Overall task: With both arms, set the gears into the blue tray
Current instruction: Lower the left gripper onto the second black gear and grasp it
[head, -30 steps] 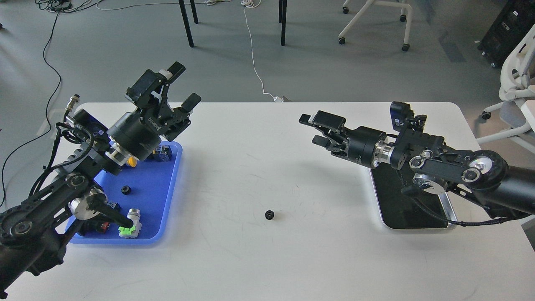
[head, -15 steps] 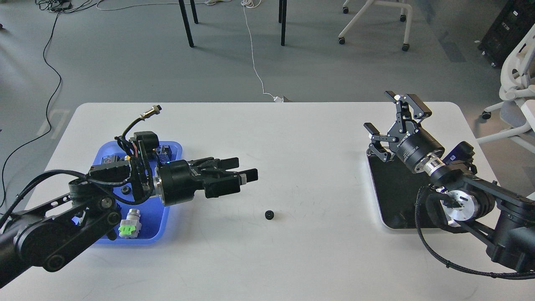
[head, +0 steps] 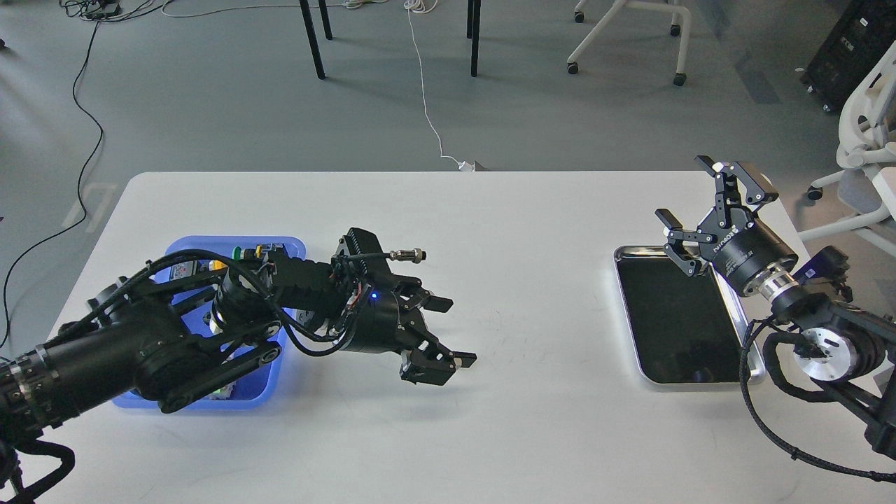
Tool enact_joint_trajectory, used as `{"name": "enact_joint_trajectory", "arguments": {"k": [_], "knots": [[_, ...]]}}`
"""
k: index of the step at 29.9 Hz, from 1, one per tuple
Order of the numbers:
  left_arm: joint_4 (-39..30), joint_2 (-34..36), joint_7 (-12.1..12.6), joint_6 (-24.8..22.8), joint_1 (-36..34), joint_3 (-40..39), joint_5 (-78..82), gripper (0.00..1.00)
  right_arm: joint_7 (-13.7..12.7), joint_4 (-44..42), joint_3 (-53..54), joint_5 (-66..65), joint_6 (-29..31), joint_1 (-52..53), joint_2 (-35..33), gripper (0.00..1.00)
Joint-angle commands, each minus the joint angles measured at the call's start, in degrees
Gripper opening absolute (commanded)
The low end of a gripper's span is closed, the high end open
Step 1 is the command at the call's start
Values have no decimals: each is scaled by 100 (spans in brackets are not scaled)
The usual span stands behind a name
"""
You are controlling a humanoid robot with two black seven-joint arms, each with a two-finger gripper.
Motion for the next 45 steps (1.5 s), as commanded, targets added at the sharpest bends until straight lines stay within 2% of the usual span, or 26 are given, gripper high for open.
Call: {"name": "enact_joint_trajectory", "arguments": {"k": [1,6,11,17,26,30,32,33,37,38,45], "knots": [[338,-269,2,-7,-144,259,-1,96,-1,-72,8,25,154,-96,-26,96],[681,-489,2,20,-118,462,-1,94,-1,-72,43,34,154,-113,-53,96],[919,-551,2,20,-91,470,-1,82,-1,-72,78,34,154,-122,-79,96],[946,-489,2,20,-13,593,-1,73,-1,-72,69,34,154,-122,-114,96],[972,-463,2,20,40,690,-1,68,-1,-63,69,34,163,-122,-132,96],[1007,-472,2,20,40,690,-1,53,-1,-54,69,34,163,-122,-132,96],[1051,-489,2,20,40,690,-1,35,-1,-54,69,34,163,-122,-132,96],[1069,-489,2,20,40,690,-1,30,-1,-54,69,34,163,-122,-132,96],[1069,-489,2,20,40,690,-1,30,-1,-54,69,34,163,-122,-132,96],[1104,-498,2,81,40,690,-1,14,-1,-54,69,34,172,-131,-132,96],[1113,-516,2,125,32,681,-1,11,-1,-54,69,34,163,-131,-132,96]]}}
